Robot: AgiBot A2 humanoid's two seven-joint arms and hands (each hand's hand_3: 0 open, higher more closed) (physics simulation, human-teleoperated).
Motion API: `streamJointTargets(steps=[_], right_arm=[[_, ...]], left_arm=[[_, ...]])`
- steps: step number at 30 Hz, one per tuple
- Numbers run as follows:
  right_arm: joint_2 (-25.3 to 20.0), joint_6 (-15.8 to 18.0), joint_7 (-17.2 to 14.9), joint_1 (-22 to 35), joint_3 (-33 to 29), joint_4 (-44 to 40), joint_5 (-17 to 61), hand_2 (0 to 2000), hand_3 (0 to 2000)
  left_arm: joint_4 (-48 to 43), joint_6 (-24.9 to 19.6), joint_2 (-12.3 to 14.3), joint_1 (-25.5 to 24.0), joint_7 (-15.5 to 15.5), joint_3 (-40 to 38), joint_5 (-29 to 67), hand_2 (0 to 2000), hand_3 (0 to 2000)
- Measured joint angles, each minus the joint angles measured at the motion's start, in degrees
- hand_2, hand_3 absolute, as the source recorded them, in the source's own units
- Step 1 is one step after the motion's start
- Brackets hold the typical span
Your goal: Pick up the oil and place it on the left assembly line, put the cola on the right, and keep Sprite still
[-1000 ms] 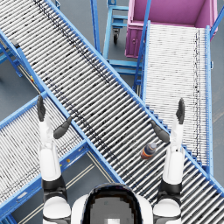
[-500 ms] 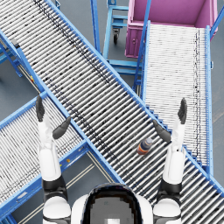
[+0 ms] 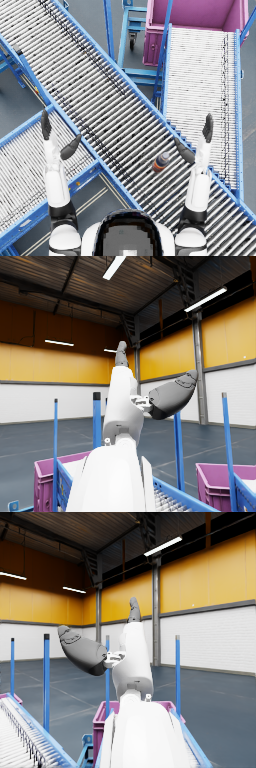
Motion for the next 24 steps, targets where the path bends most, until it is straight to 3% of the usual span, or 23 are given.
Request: streamJointTargets(steps=[9,24], right_arm=[[-0.91,0.00,0.00,-5.03,2.92,1.17,0.00,0,0],[-0.29,0.00,0.00,-14.67,14.94,1.11,0.02,0,0]], left_arm=[[-0.29,0.00,0.42,-0.83,0.00,0.82,0.00,0,0],[0.00,0.00,1.03,-2.14,0.00,1.58,0.00,0,0]])
